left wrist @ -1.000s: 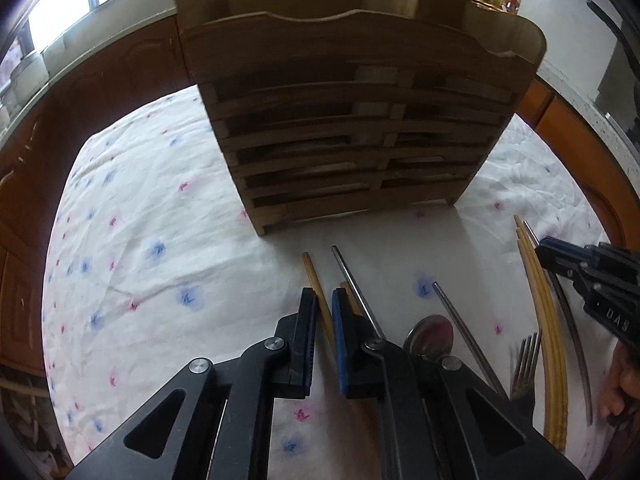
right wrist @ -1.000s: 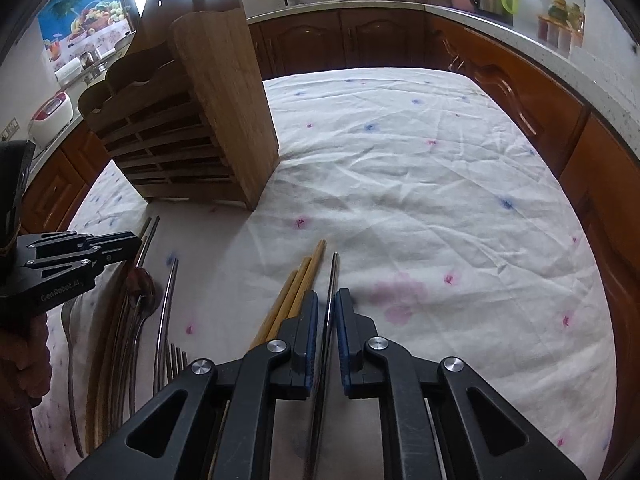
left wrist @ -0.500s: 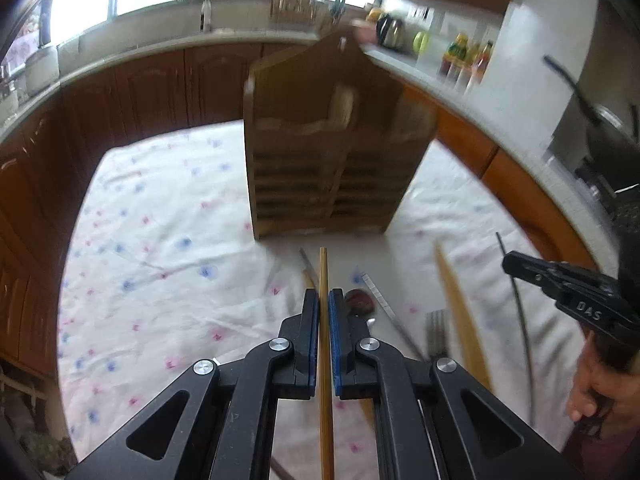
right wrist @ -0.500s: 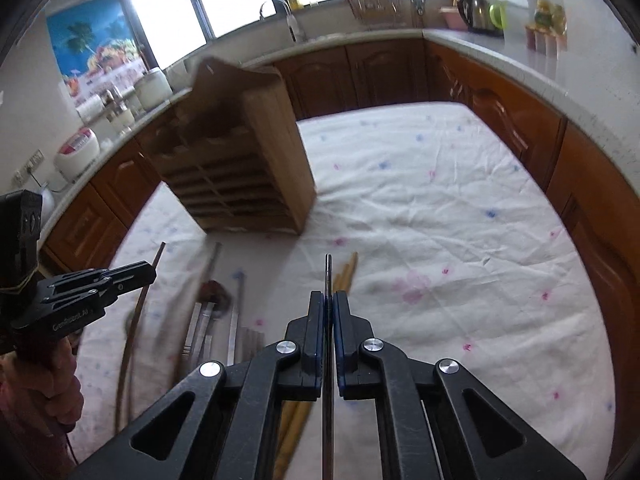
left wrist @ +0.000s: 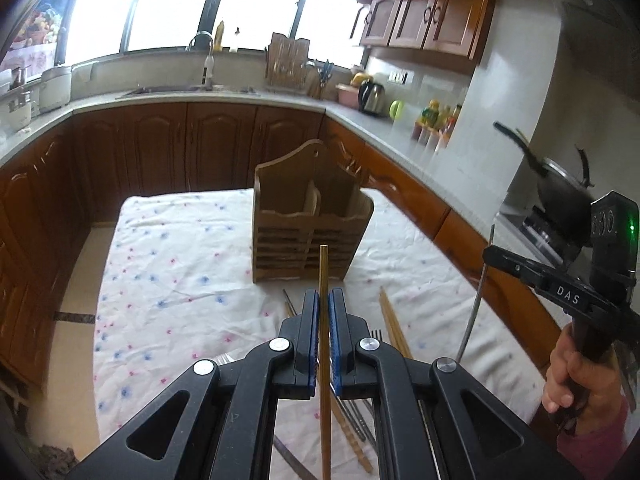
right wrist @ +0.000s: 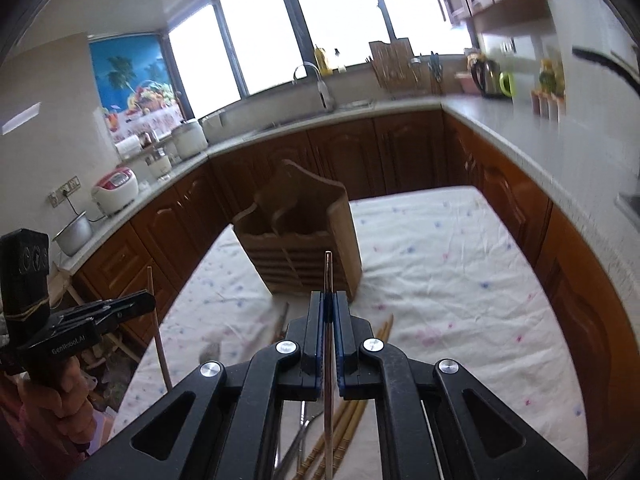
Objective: Organize utensils
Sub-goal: 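Lift both held chopsticks upright and carry them over the wooden holder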
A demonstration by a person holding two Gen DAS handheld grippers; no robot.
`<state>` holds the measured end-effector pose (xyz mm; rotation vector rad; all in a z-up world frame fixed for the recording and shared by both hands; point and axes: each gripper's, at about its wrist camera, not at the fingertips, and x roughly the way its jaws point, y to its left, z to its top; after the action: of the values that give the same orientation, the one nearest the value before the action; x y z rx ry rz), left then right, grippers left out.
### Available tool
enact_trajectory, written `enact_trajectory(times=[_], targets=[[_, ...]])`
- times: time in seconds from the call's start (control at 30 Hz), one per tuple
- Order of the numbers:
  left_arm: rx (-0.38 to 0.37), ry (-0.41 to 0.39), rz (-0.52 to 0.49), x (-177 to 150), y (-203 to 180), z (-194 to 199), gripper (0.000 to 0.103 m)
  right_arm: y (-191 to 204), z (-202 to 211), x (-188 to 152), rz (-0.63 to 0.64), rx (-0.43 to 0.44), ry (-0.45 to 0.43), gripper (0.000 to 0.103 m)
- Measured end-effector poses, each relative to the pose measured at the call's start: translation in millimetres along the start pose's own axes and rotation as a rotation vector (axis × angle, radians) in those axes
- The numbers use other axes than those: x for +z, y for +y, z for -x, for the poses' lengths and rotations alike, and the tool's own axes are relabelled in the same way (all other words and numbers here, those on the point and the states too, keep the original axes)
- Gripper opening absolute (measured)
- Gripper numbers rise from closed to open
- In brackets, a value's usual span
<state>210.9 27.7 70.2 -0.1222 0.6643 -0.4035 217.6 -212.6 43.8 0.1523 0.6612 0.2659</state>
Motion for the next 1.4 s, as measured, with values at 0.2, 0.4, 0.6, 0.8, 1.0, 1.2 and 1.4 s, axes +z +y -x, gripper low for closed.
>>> enact_trajectory(times=[0.2,0.4,0.6,0.8,1.0,1.2,1.4], targets=[[0.010,-0.063,0.002,0.9,1.4,24.1,0.003,7.5,11.3,8.4,0.005,0.009,-0.047,0.004],[0.020,-0.107,0.004,3.5,1.4,36.6,0.003,9.1,14.4,13.6,0.000,0.021,-0.072,0.004],[0.018,-0.184,0.023,10.0,6.1,41.2,0.003,10.5,18.6,25.0,-0.019,0.042,-0.126,0.004],[0.023,-0.273,0.014,22.4,6.6,40.6,0.003,12.5,15.1,47.5,-0.037,0.058,-0.199,0.004],[0.025,-0.347,0.010,36.1,13.5,28.1,0.003,13.0,4.7,70.7,-0.051,0.052,-0.261,0.004],[0.035,-0.417,0.041,54.2,27.8,7.7,0.003,5.2,-7.1,98.8,-0.090,0.044,-0.334,0.004],[0.039,-0.484,0.084,67.3,40.7,-17.7,0.003,-5.9,-22.3,124.6,-0.140,0.033,-0.418,0.004]])
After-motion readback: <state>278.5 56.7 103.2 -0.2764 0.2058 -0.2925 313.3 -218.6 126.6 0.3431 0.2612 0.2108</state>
